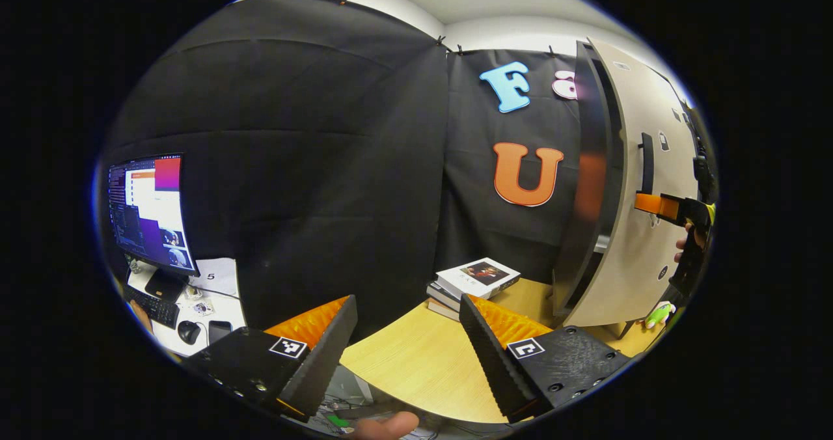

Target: Open the cabinet door with the right hand, grasp the bottle in the cabinet with the left hand and place it on the coaster, then close the cabinet door with the right hand.

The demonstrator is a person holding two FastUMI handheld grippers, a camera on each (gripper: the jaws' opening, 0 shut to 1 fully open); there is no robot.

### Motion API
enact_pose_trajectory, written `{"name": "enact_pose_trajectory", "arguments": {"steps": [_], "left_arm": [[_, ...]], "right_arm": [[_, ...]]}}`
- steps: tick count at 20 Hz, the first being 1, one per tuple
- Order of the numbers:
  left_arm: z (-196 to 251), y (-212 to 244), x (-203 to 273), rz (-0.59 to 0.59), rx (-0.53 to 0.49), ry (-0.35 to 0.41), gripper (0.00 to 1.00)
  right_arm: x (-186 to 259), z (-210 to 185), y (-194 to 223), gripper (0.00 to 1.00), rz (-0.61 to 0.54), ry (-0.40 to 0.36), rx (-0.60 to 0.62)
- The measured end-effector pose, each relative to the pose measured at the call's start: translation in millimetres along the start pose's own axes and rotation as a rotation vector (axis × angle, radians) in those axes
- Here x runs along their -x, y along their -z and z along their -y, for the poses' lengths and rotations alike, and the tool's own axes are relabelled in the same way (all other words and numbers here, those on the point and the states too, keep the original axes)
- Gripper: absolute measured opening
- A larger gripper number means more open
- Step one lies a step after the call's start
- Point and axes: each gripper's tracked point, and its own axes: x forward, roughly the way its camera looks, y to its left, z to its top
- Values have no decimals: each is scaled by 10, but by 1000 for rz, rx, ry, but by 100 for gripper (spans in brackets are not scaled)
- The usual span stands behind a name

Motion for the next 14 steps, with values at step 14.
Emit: {"name": "enact_pose_trajectory", "arguments": {"steps": [14], "left_arm": [[2047,-253,113,121,-265,478,95]], "right_arm": [[1450,1197,303,100,-42,297,-115]]}}
